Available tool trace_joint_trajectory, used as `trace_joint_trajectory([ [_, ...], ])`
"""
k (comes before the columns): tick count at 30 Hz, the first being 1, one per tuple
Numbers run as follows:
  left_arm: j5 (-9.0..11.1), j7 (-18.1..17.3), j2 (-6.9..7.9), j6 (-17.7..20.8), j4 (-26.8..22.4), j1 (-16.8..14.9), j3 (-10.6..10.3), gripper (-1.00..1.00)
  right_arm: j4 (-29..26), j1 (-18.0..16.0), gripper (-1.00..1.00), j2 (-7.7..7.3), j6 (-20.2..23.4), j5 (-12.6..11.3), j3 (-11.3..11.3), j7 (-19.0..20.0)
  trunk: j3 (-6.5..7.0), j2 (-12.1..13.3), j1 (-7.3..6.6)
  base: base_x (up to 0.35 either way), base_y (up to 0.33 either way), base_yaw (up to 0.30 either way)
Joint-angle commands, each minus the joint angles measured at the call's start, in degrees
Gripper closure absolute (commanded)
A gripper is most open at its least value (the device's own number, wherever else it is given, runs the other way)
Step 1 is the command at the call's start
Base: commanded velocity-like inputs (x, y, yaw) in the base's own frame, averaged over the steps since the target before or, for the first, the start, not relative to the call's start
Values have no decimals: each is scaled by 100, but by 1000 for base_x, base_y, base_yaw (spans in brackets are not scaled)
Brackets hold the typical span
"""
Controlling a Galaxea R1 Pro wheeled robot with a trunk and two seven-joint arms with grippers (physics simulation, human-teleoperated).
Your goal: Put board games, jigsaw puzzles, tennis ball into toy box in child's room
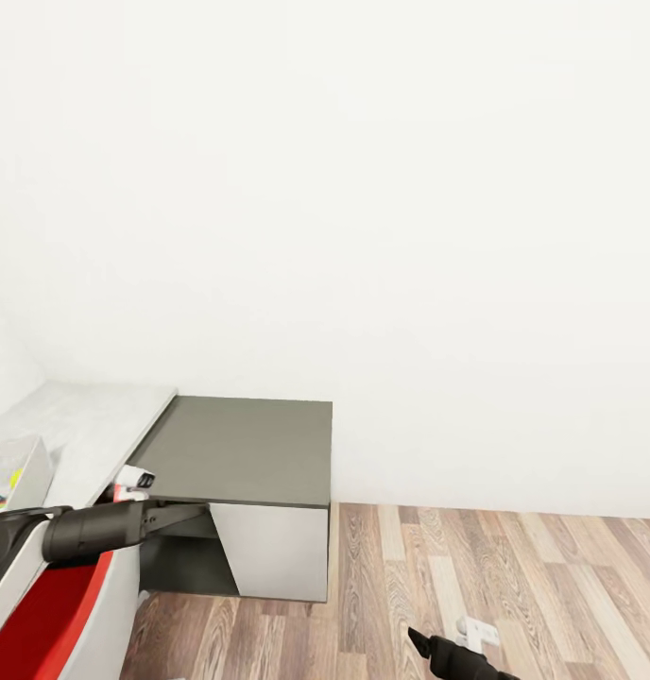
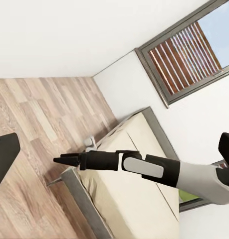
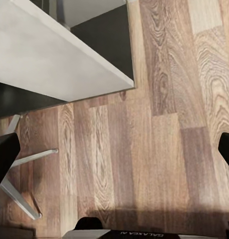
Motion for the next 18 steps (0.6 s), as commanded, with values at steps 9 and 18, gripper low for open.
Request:
trace_joint_trajectory([
  [9, 14, 32, -103, -28, -1, -7, -22, -100, 19, -3, -100, -6, -27, -38, 18, -22, -9, -12, 3, -6, -20, -11],
  [18, -3, 37, -150, -37, 0, -7, -31, -100, 27, -3, -100, -4, -38, -25, 66, -31, 38, -12, 3, -91, -237, -176],
])
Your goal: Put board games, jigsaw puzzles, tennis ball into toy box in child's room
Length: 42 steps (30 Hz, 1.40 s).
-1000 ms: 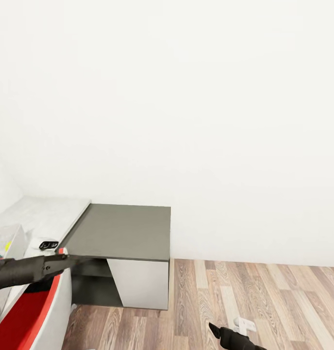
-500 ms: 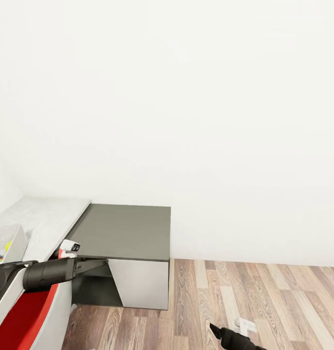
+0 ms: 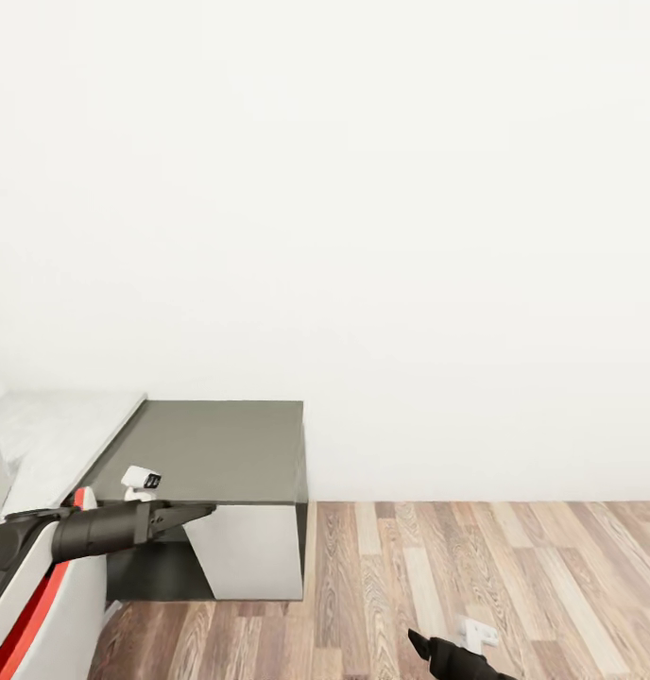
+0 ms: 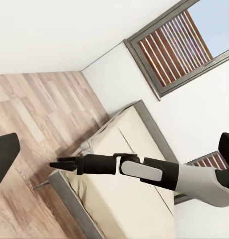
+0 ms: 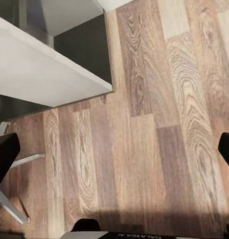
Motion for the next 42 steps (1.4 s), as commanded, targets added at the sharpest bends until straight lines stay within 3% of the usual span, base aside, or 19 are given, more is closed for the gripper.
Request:
trace_joint_trajectory([
  [1, 13, -3, -1, 41, -4, -3, 1, -100, -3, -5, -100, -7, 22, -55, 26, -2, -9, -12, 3, -106, -274, -112],
  [9, -137, 62, -5, 40, 1, -2, -9, -100, 27, -5, -100, 1, -8, -55, 40, -3, 18, -12, 3, -57, -142, -35],
  [14, -400, 86, -5, 35, 36, 29, -15, -100, 167, -5, -100, 1, -117, -55, 52, -10, 59, -12, 3, -7, -18, -4],
  [19, -1056, 105, -36, 34, 180, 66, -15, -100, 338, -5, -100, 1, -304, -52, 50, -8, 104, -12, 3, -1, -3, -1],
  [21, -1389, 109, -136, -3, 433, 72, -8, -100, 366, -5, -100, 1, -331, -52, 53, -10, 122, -12, 3, 0, 0, 0],
  [27, -2023, 248, -384, -333, 1011, 75, 8, -100, 401, -5, -100, 1, -349, -54, 56, -11, 178, -12, 3, 0, 0, 0],
  [29, -2281, 488, -502, -476, 1270, 75, 17, -100, 410, -5, -100, 1, -355, -55, 57, -12, 196, -12, 3, 0, 0, 0],
  [30, -2482, 820, -650, -601, 1554, 76, 31, -100, 427, -5, -100, 1, -358, -55, 57, -12, 204, -12, 3, 0, 0, 0],
  [32, -2596, 1206, -789, -744, 1875, 76, 45, -100, 459, -5, -100, 1, -359, -55, 57, -13, 213, -12, 3, 0, 0, 0],
  [37, -2689, 2188, -994, -1199, 2836, 76, 28, -100, 602, -5, -100, 1, -361, -55, 55, -17, 222, -12, 3, 0, 0, 0],
  [42, -2714, 3407, -1159, -2097, 4251, 76, 26, -100, 1039, -5, -100, 6, -533, -53, 52, -19, 223, -12, 3, 0, 0, 0],
])
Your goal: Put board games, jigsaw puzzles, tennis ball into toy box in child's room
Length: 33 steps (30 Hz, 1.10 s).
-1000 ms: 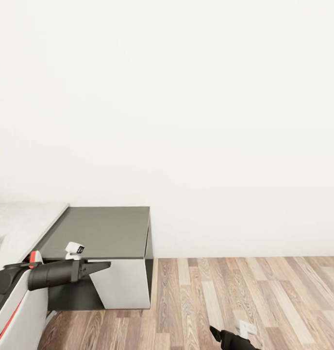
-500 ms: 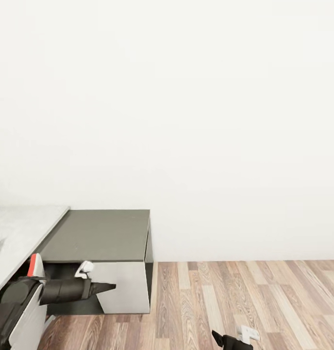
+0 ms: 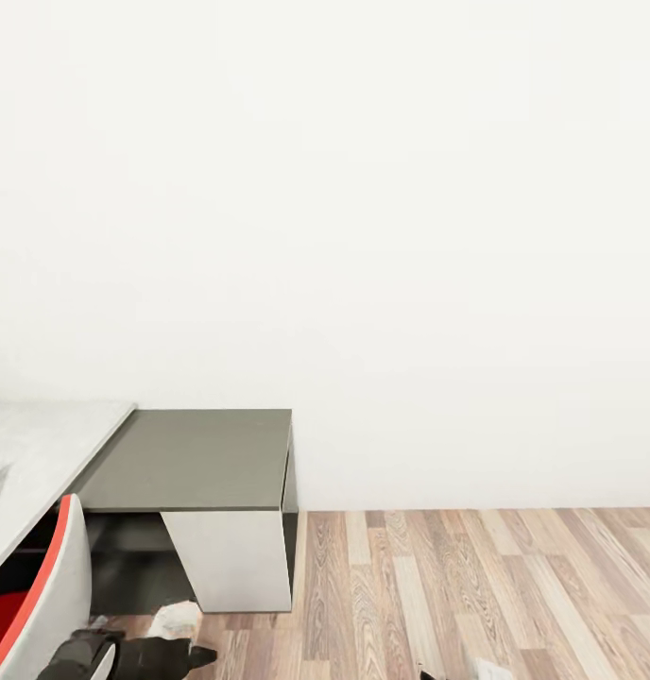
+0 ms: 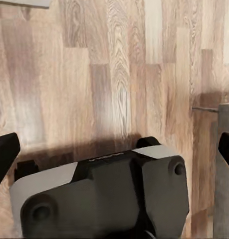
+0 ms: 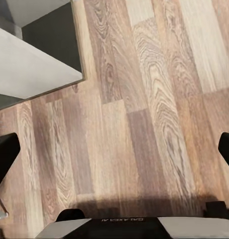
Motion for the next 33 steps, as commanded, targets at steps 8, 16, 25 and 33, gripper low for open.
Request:
trace_joint_trajectory([
  [8, 15, 2005, -448, -1444, 2112, -5, -2, -100, 1081, -4, -100, 143, -878, -44, 30, 10, 31, -13, 3, 0, 0, 0],
  [16, 34, 3753, -645, -2927, 3547, -3, -9, -100, 1759, -4, -100, 402, -1346, -49, 30, 3, 72, -13, 3, -30, 5, 0],
  [25, 33, 3986, -656, -3733, 4049, 393, -12, -100, 2549, 16, -100, 478, -1968, -49, 30, -2, 75, -13, 3, -272, 47, 0],
  [33, 29, 3996, -664, -4040, 4070, 655, -18, -100, 2623, 272, -100, 489, -2071, -44, 30, -301, 74, -13, 3, -309, 4, 0],
])
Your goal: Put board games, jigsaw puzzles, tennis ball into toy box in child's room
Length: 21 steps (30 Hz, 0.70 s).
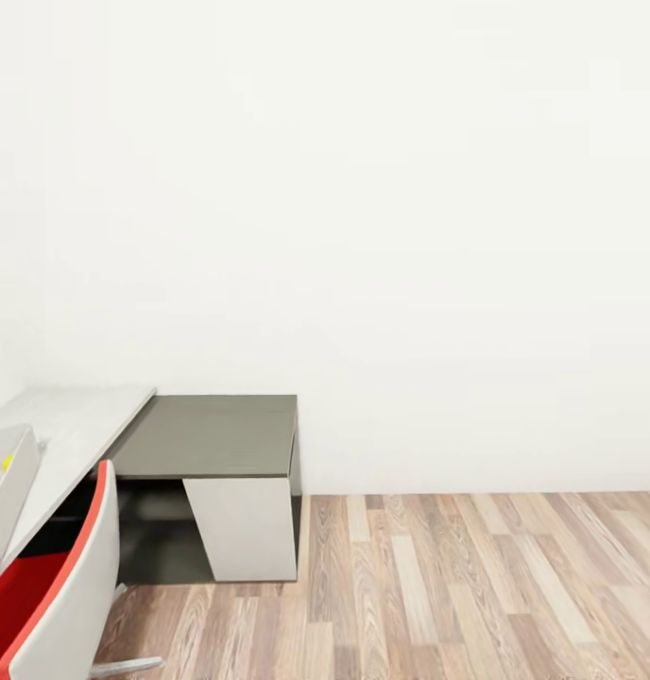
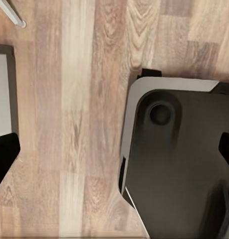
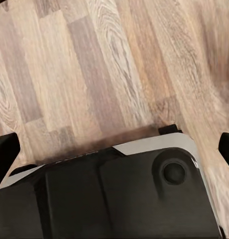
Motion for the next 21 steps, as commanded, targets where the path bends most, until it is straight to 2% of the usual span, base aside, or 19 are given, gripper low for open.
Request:
trace_joint_trajectory([
  [1, 28, 2, -2, -39, 10, 13, 28, -100, 10, 6, -100, -4, -22, -51, 47, -47, -16, -13, 1, -169, 1, 0],
  [5, 37, 3, -3, -42, 11, 37, 34, -100, 13, 21, -100, 2, -4, 110, 49, -280, -43, -13, 1, -74, 0, 1],
  [9, 46, 9, -9, -22, 11, 44, 48, -100, 15, 25, -100, 12, 14, 463, 49, -613, -76, -13, 1, -19, 0, 39],
  [12, 42, 5, 1, -45, 11, 47, 40, -100, 21, 28, -100, 40, 17, 680, 40, -1016, -88, -13, 1, -5, 0, 23],
  [16, 38, 3, 12, -86, 11, 48, 35, -100, 24, 87, -100, 78, 22, 749, 32, -1469, -92, -13, 1, -1, 0, 6],
  [21, 47, 3, -31, -97, 11, 47, 49, -100, 25, 171, -100, 76, 17, 760, 30, -1709, -93, -13, 1, 0, 0, 1],
])
